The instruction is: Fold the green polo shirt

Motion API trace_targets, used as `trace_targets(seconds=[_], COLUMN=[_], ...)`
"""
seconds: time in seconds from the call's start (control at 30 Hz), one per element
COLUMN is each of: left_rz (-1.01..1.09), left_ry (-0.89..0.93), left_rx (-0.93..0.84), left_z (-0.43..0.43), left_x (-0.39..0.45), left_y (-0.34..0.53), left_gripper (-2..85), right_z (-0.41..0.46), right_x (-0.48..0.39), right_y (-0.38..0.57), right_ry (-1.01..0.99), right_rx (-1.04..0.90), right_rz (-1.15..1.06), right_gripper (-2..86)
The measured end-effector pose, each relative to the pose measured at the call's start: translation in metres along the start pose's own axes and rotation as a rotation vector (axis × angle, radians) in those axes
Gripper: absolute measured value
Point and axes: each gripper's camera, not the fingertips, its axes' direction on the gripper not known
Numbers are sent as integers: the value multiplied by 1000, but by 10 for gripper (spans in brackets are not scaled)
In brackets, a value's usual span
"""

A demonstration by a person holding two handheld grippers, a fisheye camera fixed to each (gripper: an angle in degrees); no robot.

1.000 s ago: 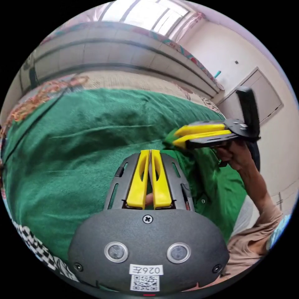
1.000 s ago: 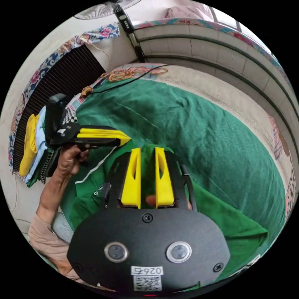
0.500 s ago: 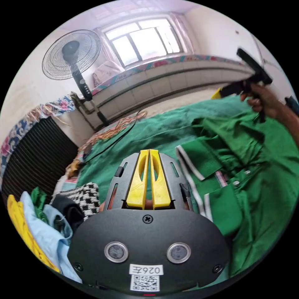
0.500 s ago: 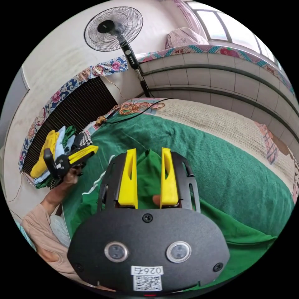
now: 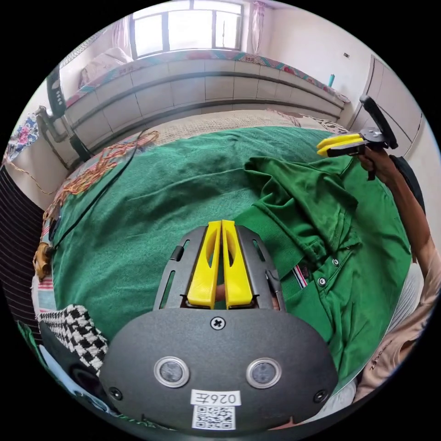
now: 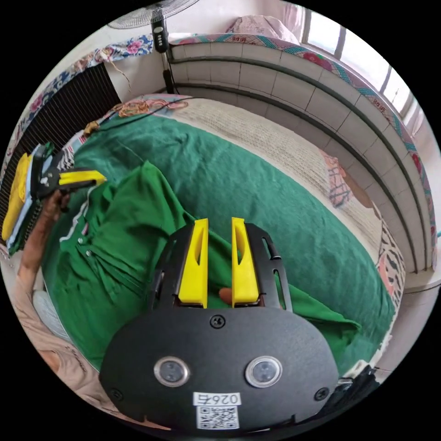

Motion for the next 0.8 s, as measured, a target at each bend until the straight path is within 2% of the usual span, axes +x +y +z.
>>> trace_targets(seconds=[0.13,0.23,0.3,0.33,0.37,0.5,0.53,0.57,0.63,0.7,0.77,0.8], left_rz=[-16,-8,61,100,124,41,7,25,62,149,306,333], left_ry=[12,31,7,-43,-65,-77,-92,-59,40,216,532,575], left_rx=[132,216,132,-7,-72,-67,12,110,189,200,187,170], left_z=[-24,-29,-14,8,22,6,-11,-31,-52,-58,-48,-43], left_x=[-7,-3,6,10,12,-5,-7,-3,6,21,50,58], left_y=[3,-10,-26,-36,-40,-48,-47,-44,-48,-61,-83,-89], left_gripper=[-8,-9,-10,-10,-10,-10,-10,-10,-10,-10,-10,-10], right_z=[13,6,-7,-11,-10,-14,-24,-34,-45,-51,-51,-48], right_x=[25,28,38,47,57,82,87,90,91,90,91,93], right_y=[28,33,32,32,32,44,54,68,91,115,143,147], right_ry=[37,100,125,135,137,129,102,63,23,31,28,30], right_rx=[-103,-65,5,25,27,14,57,98,107,81,35,22], right_rz=[-58,-66,7,51,91,165,171,165,154,136,92,89], right_gripper=[17,17,17,17,17,17,17,17,17,17,17,17])
